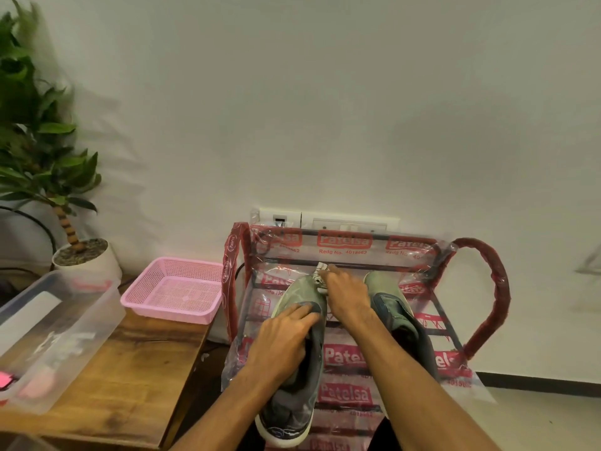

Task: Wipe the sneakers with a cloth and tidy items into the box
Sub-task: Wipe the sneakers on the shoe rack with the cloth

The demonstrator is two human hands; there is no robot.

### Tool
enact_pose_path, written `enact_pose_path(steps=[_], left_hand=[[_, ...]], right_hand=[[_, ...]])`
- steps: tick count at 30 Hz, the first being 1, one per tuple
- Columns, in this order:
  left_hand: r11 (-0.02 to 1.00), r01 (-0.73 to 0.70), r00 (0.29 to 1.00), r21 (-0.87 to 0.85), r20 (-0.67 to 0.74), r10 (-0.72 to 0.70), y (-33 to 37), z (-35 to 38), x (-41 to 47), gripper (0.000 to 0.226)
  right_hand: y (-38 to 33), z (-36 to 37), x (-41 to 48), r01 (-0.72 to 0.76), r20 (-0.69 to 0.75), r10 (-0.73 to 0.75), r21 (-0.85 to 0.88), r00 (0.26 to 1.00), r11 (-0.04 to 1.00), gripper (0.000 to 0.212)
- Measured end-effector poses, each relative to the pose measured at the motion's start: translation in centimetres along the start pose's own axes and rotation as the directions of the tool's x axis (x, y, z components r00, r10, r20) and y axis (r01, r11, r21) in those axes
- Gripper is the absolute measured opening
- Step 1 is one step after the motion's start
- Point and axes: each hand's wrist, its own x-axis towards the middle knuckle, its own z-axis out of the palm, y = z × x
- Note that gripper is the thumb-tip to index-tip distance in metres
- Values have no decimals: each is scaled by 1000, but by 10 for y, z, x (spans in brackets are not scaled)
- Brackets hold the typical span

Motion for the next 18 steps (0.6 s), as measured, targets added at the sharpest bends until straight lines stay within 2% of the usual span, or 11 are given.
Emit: enact_pose_path(steps=[4,7,10,13,18], left_hand=[[992,125,992,17,-11,-125,0,-5,-10,71],[976,215,976,45,-46,-213,6,-8,-14,57],[968,247,967,49,-77,-243,10,-12,-15,42],[965,262,962,28,-85,-259,11,-15,-14,40],[961,265,953,-80,-130,-274,6,-15,-15,39]], right_hand=[[4,-7,-9,-55,-80,82,294,993,954,56],[-1,-12,-9,-14,-143,74,380,987,925,57],[-7,-16,-8,120,-160,-64,368,985,922,54],[-14,-17,-10,206,-90,-187,314,978,927,53],[-9,-12,-27,380,17,-384,100,923,919,60]])
